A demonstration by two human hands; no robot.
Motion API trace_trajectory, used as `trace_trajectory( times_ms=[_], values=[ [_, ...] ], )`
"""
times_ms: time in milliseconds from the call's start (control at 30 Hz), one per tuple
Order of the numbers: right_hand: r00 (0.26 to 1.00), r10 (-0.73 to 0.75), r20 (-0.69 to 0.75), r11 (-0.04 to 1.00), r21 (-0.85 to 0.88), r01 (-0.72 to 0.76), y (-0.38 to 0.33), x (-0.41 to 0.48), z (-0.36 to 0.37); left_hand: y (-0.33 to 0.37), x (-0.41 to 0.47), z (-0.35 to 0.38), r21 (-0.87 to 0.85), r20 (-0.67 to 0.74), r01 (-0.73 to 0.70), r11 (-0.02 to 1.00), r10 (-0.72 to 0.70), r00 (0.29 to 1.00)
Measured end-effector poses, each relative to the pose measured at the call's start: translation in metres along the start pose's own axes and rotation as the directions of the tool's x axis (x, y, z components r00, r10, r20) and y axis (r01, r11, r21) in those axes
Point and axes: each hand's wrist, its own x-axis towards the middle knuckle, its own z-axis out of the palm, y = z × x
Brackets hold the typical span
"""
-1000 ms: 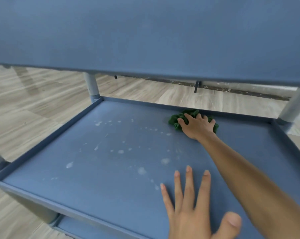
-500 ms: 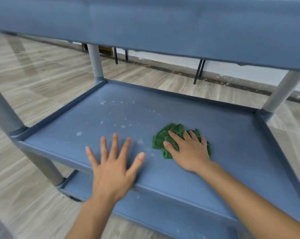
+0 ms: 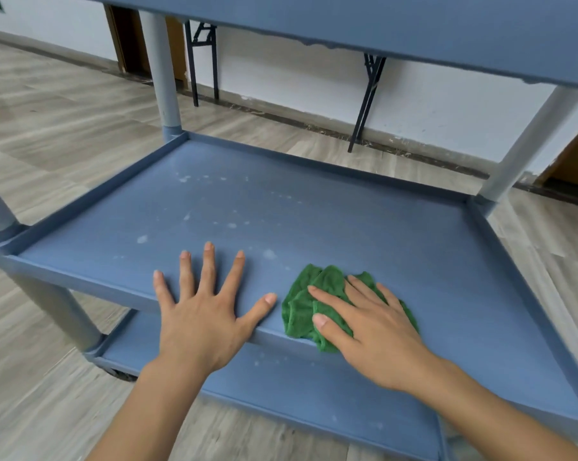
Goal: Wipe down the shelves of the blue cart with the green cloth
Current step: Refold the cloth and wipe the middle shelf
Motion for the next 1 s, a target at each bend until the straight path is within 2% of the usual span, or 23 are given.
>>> trace_trajectory(
  times_ms=[167, 367, 600, 667, 733, 867, 1000],
  values=[
    [1.0, 0.007, -0.029, 1.0, -0.024, -0.008, 0.012, 0.062, -0.005, -0.002, 0.003, -0.001, 0.018, 0.106, -0.022, 1.0, 0.02, 0.994],
    [0.986, 0.116, -0.123, 0.991, -0.058, -0.124, 0.034, 0.178, -0.013, 0.001, -0.001, -0.008, 0.023, 0.141, -0.046, 0.999, 0.043, 0.989],
    [0.944, 0.3, -0.139, 0.954, 0.02, -0.3, 0.049, 0.285, -0.032, 0.007, -0.001, -0.009, 0.034, 0.056, -0.015, 0.999, 0.013, 0.998],
    [0.929, 0.345, -0.135, 0.939, 0.04, -0.342, 0.051, 0.304, -0.032, 0.009, -0.001, -0.015, 0.026, 0.093, -0.002, 1.0, 0.0, 0.996],
    [0.904, 0.4, -0.149, 0.917, 0.059, -0.396, 0.057, 0.321, -0.033, 0.01, 0.0, -0.02, -0.101, 0.112, 0.001, 0.995, 0.011, 0.994],
    [0.854, 0.502, -0.14, 0.865, 0.081, -0.495, 0.056, 0.347, -0.035, 0.005, 0.002, -0.012, -0.103, -0.002, -0.056, 0.993, 0.056, 0.998],
    [0.825, 0.544, -0.154, 0.839, 0.104, -0.534, 0.055, 0.354, -0.037, 0.005, 0.003, -0.007, -0.12, -0.024, -0.065, 0.991, 0.063, 0.998]
  ],
)
